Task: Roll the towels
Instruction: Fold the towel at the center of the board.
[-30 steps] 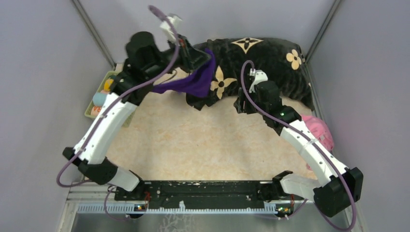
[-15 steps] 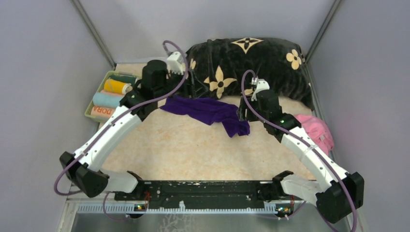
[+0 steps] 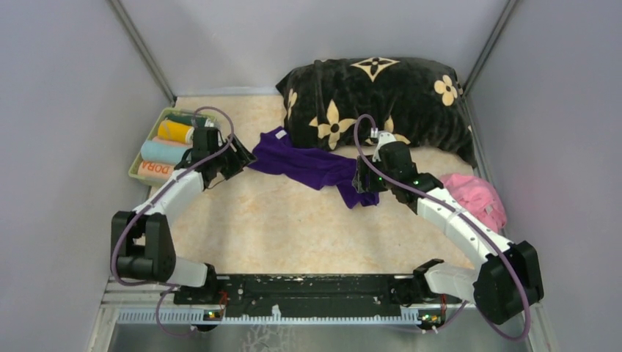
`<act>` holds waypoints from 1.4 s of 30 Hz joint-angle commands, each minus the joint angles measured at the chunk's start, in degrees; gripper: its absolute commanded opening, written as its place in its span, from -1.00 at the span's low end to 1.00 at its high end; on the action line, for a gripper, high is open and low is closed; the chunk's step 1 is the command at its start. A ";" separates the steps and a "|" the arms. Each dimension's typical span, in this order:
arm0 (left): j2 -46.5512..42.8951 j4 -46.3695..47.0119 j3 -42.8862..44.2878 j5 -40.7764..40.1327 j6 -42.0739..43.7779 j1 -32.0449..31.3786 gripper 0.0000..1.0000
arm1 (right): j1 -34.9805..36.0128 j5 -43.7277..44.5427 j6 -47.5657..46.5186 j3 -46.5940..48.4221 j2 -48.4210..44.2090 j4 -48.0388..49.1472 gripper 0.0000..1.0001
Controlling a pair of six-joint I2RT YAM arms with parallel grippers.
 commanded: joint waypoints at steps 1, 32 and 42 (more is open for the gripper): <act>3.65 12.73 -3.14 -2.66 -6.37 2.54 0.40 | -0.05 -1.27 0.04 -0.87 -0.24 5.23 0.24; 16.70 31.14 -7.02 0.75 -11.77 6.53 -0.77 | -0.04 -0.98 -1.45 -3.26 -0.34 7.66 0.27; 3.92 8.59 -0.98 -7.76 -4.59 6.86 -1.00 | -0.05 2.07 0.04 -2.46 3.02 4.82 0.27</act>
